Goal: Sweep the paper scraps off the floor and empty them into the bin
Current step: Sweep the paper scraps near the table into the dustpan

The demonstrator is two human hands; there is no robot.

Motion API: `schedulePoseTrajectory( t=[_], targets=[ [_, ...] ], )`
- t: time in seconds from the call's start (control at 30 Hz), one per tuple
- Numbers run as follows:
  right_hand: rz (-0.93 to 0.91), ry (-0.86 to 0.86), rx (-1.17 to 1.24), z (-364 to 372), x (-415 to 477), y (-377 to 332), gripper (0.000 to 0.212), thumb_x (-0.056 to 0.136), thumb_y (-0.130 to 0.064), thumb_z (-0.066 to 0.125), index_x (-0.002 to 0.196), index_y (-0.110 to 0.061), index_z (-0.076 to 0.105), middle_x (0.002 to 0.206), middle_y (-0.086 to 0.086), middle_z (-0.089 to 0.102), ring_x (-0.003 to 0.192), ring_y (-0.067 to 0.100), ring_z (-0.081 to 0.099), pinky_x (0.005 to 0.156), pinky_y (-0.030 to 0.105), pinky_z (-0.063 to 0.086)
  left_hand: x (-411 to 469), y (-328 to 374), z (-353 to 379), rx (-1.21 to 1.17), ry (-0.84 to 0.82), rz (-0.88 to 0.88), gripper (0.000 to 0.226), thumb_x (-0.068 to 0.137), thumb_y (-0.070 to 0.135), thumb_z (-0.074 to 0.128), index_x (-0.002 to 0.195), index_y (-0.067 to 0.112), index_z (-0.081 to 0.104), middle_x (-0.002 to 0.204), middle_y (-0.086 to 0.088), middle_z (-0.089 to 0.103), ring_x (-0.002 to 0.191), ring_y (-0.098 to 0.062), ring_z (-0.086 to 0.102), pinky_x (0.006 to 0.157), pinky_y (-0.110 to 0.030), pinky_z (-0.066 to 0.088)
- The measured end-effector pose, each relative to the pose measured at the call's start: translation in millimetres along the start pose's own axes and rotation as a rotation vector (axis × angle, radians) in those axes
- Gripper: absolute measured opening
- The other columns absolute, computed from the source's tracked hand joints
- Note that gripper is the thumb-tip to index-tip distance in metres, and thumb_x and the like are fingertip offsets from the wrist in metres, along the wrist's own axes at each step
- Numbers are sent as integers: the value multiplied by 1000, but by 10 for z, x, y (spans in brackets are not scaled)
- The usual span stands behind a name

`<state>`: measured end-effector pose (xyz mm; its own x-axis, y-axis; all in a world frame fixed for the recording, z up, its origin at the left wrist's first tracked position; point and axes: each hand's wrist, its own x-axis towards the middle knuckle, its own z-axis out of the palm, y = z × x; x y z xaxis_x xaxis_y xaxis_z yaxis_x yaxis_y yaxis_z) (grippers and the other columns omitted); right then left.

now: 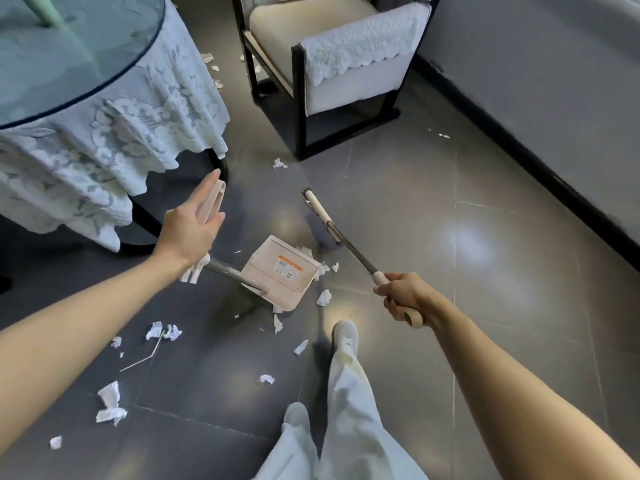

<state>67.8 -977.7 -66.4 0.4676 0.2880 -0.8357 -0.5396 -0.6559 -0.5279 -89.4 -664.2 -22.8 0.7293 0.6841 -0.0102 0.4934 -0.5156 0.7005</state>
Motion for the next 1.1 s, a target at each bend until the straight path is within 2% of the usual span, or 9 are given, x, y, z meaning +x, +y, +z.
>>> schedulePoseTrajectory(
  t=[0.1, 0.23, 0.37, 0.5, 0.7, 0.77, 0.87, 0.93, 1.1],
  targets=[
    [-40, 15, -17, -50, 234, -301, 38, 95, -1, 51, 133, -7, 48, 59, 4, 38, 34, 9, 31, 33, 15, 31, 254, -50, -9, -20, 45, -13, 65, 93, 15, 59, 145, 44, 34, 132, 28, 44, 127, -14, 48, 101, -14, 30],
    [-67, 8, -92, -176, 771, -999, 40, 95, -1, 51, 135, -6, 47, 58, 4, 39, 32, 9, 31, 33, 15, 31, 777, -93, 1, -46, 97, -81, 64, 93, 14, 58, 145, 43, 35, 140, 17, 50, 127, -13, 48, 103, -19, 31],
    [-91, -31, -156, -247, 1440, -1882, 41, 95, 0, 50, 136, -6, 46, 58, 4, 38, 30, 8, 30, 32, 14, 30, 1406, -120, 64, -138, 134, -173, 64, 93, 14, 60, 144, 44, 36, 133, 30, 41, 123, 7, 38, 104, -14, 26],
    [-117, -77, -233, -218, 2055, -2606, 46, 95, -2, 51, 140, -10, 43, 56, 4, 39, 26, 8, 31, 32, 14, 31, 1991, -140, 169, -160, 173, -231, 66, 93, 13, 60, 145, 46, 34, 134, 33, 39, 125, 7, 38, 105, -14, 26],
    [-134, -89, -341, -120, 2804, -3365, 56, 94, -2, 53, 146, -17, 39, 58, 4, 43, 36, 11, 34, 35, 18, 36, 2548, -154, 287, -141, 245, -262, 74, 90, 9, 63, 141, 54, 33, 119, 54, 35, 119, 16, 35, 94, 7, 20],
    [-138, -94, -372, -30, 3023, -3532, 54, 93, -2, 53, 144, -17, 41, 58, 4, 43, 38, 12, 35, 36, 19, 36, 2685, -205, 288, -159, 227, -270, 77, 90, 7, 63, 139, 57, 32, 121, 54, 36, 123, 13, 36, 98, 4, 21],
    [-132, -100, -388, 112, 3315, -3649, 50, 94, -1, 51, 141, -15, 44, 59, 5, 42, 36, 11, 34, 34, 17, 35, 2836, -306, 278, -223, 217, -281, 80, 89, 2, 62, 132, 63, 32, 134, 38, 40, 135, -1, 38, 112, -19, 24],
    [-116, -112, -422, 204, 3461, -3655, 51, 95, -2, 50, 143, -16, 42, 60, 5, 42, 38, 12, 34, 34, 17, 35, 2861, -367, 282, -245, 222, -270, 82, 88, -2, 63, 131, 62, 32, 137, 34, 41, 136, -2, 37, 115, -25, 24],
    [-46, -123, -614, 351, 3493, -3519, 44, 93, -5, 46, 134, -20, 52, 49, 3, 42, 33, 13, 35, 37, 17, 34, 2784, -486, 165, -211, 206, -245, 85, 87, -3, 63, 130, 63, 31, 126, 52, 38, 131, 9, 38, 113, -17, 25]
  ],
)
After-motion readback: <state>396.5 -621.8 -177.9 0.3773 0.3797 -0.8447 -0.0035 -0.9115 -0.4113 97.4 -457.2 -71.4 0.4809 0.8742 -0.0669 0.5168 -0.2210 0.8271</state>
